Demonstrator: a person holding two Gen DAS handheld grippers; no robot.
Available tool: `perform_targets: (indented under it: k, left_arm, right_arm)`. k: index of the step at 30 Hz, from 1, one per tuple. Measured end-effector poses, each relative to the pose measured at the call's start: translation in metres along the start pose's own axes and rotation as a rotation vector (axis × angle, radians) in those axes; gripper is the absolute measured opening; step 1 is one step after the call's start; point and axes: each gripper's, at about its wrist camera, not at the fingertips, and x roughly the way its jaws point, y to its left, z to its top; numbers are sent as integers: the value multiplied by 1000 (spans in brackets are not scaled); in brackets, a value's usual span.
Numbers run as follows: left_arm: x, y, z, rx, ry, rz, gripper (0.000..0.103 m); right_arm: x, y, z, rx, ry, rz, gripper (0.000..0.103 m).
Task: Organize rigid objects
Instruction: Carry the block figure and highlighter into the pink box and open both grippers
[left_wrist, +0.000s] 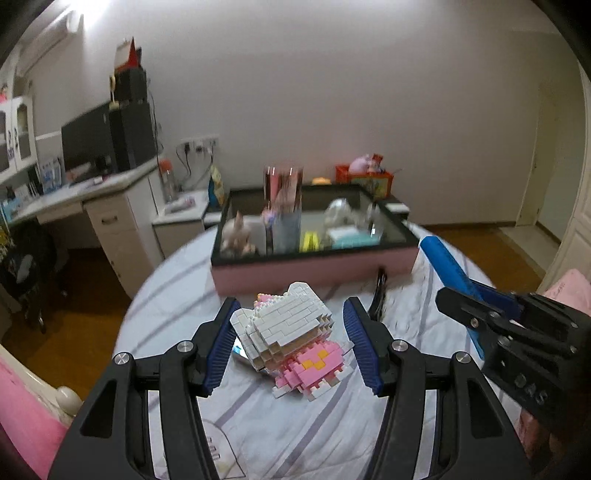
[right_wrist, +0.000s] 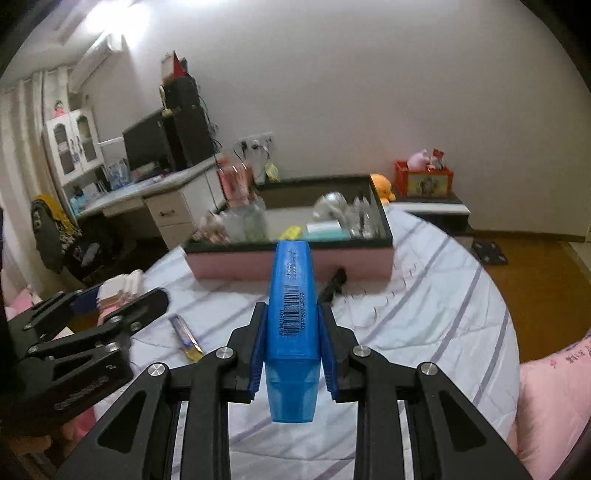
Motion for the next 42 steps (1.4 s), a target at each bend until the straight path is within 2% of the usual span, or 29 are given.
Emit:
perform_targets:
  k: [13,22,28,36,42]
  left_arm:
    - [-52,-22,48,46,-220,57,59]
    - [-67,-27,69,79,-347,84,59]
    - [-59,-28,82,91,-372,84,59]
    - [-35,-34,95,115,-361,91,59]
    - [5,-37,109,134,-322,101,59]
  right_arm:
    - [-52,15,41,-45,-194,-13,27]
    - [-70,23,62,-82,-301,-41,27]
    - [-70,24,75,-95,-334,-61,27]
    - [-49,17,89,-95,-321,-71,27]
    - [-19,5,100,-95,-286,-77,27]
